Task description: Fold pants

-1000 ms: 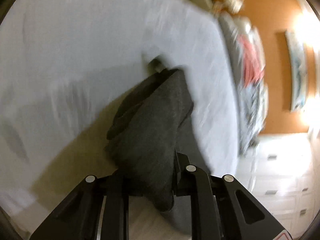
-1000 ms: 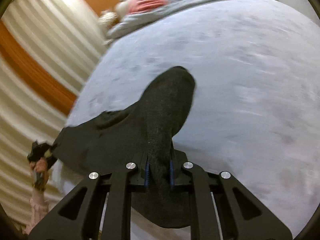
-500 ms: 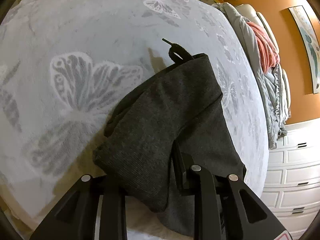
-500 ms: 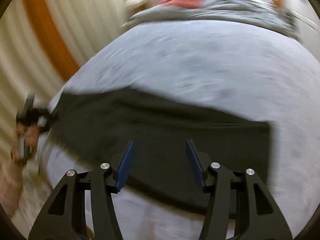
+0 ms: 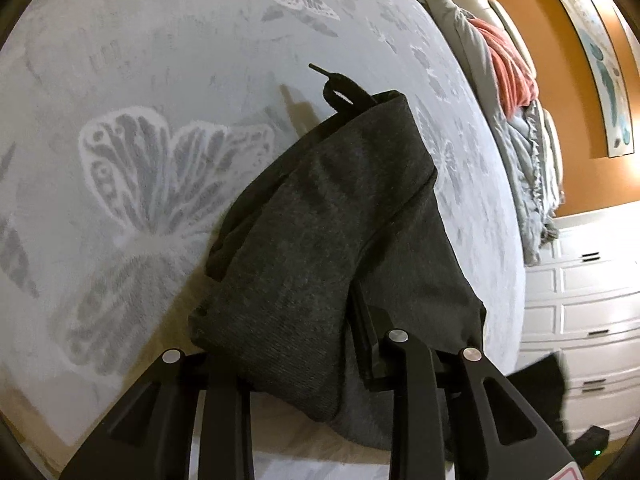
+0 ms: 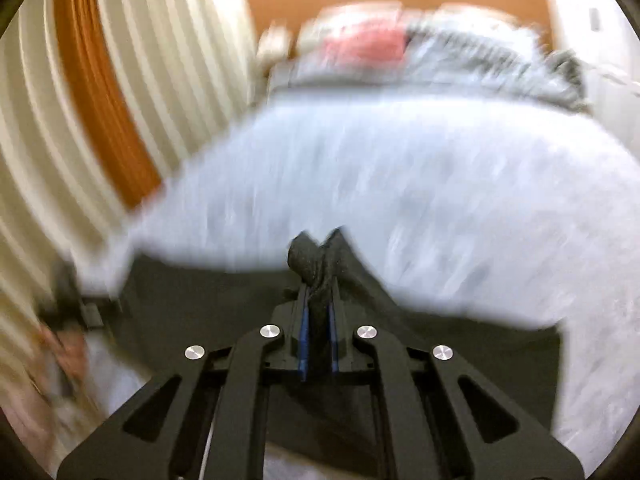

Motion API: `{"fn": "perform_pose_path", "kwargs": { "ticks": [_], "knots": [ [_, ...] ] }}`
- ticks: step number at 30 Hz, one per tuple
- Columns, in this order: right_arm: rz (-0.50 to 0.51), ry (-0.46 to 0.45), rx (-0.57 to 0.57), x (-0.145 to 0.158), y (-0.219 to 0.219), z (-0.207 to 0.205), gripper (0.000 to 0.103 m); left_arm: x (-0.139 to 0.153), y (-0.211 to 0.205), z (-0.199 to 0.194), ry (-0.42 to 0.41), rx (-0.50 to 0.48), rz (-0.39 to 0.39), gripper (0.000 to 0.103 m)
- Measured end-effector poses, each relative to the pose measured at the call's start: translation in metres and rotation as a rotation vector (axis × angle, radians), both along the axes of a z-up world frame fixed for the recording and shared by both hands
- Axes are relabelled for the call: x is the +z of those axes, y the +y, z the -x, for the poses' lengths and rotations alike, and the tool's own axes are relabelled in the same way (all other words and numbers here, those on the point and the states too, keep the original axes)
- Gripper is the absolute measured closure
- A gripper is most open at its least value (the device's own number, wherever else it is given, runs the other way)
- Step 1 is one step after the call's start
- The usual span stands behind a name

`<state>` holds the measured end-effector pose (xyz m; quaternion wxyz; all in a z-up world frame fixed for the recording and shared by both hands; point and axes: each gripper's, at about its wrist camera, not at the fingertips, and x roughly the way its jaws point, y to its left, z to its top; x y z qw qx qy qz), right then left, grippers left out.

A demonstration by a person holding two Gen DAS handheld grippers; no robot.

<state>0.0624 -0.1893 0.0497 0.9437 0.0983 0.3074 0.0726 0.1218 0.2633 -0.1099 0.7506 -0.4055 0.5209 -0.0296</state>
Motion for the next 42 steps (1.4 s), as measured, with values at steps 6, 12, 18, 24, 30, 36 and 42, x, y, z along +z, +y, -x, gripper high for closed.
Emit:
{"fn": "perform_pose_path", "kwargs": {
  "ticks": [6,12,18,24,30,36,42],
  "knots": [
    [-0.031,0.337,0.274,-0.100,0.068,-0.046,0.090,0.001,-0.004,-0.002,0.013,0.019,-0.015,0.077],
    [-0.025,0.340,0.267,-0.084,0.053,-0.039,0.082,0.003,-0.008,-0.003,0.019,0.037,-0.007,0.071],
    [0.032,0.115,-0.111,-0.037,-0.046,-0.006,0.031,0.000,-0.004,-0.004,0.014,0.042,0.033,0.067],
    [0.084,0.210,-0.210,-0.054,-0.072,0.000,0.031,0.006,-0.006,-0.002,-0.032,0.078,0.031,0.086],
    [0.187,0.251,-0.237,-0.060,-0.087,0.006,0.031,0.040,-0.025,0.002,-0.140,0.070,-0.048,0.088],
    [0.238,0.202,-0.276,-0.047,-0.100,0.017,0.023,0.093,-0.073,0.006,-0.344,-0.036,-0.131,0.089],
    [0.069,0.211,-0.373,-0.043,-0.146,0.027,0.023,0.128,-0.173,0.022,-0.500,-0.288,-0.126,0.089]
  ]
}}
